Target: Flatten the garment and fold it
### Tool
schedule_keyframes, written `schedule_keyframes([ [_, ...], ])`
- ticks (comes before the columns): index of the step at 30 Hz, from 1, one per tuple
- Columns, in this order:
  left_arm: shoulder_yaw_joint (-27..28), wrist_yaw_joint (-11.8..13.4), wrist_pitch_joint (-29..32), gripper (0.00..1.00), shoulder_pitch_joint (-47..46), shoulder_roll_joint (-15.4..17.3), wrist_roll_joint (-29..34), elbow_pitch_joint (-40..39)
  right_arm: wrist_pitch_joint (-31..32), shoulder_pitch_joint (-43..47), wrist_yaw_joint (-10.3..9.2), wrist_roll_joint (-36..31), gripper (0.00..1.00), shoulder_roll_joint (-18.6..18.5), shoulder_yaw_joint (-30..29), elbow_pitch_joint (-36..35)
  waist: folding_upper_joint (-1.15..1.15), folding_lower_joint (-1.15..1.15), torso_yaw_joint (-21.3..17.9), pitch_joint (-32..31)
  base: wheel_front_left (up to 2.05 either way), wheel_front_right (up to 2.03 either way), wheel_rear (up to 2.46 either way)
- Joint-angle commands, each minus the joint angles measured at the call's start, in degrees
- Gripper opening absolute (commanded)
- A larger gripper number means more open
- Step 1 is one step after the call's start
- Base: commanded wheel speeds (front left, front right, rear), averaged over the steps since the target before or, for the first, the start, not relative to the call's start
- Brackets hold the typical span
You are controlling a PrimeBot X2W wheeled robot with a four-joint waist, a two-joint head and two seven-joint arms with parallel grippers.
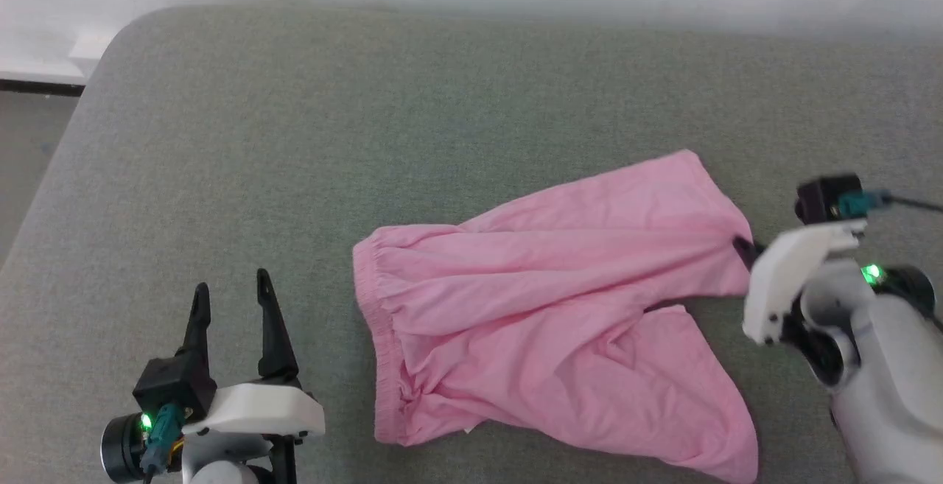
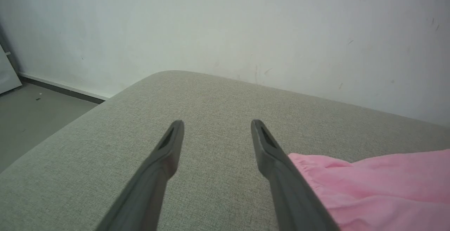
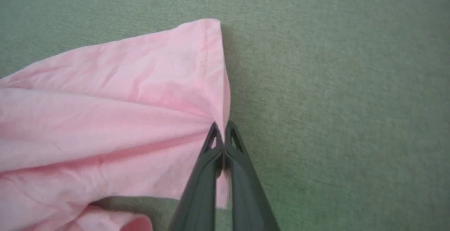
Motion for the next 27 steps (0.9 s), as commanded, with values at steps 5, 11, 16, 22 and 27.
schedule_keyframes([
  [5,0.8,-0.7,-0.3,1.0,0.5,-0.4,0.0,0.8,2.1,10.0,-0.12,-0.9,0.0,1.5,-6.5,-4.7,0.0,0.0,-1.2,-1.3,0.0,0.0,0.0],
  [11,1.2,-1.2,-0.3,1.0,1.0,-0.5,-0.6,1.6,3.3,17.1,-0.12,-2.2,1.0,7.0,-12.3,-11.5,0.0,0.0,-2.5,-1.7,0.0,0.0,0.0],
  [16,0.7,-1.6,0.1,1.0,0.5,-0.4,-1.0,2.3,-0.7,18.7,-0.12,-1.9,1.0,9.0,-18.3,-18.0,0.0,0.0,-2.9,-2.5,0.0,0.0,0.0],
  [22,-1.5,-4.9,5.7,1.0,-4.7,0.7,-2.5,1.0,-2.0,21.3,-0.12,-3.6,1.0,9.7,-25.0,-27.2,0.0,0.0,-3.3,-2.3,0.0,0.0,0.0],
  [27,-5.2,-8.4,22.1,1.0,-15.4,2.8,-4.3,3.0,1.0,21.8,-0.12,-4.5,1.0,9.9,-25.9,-31.7,0.0,0.0,-3.9,-1.0,0.0,0.0,0.0],
])
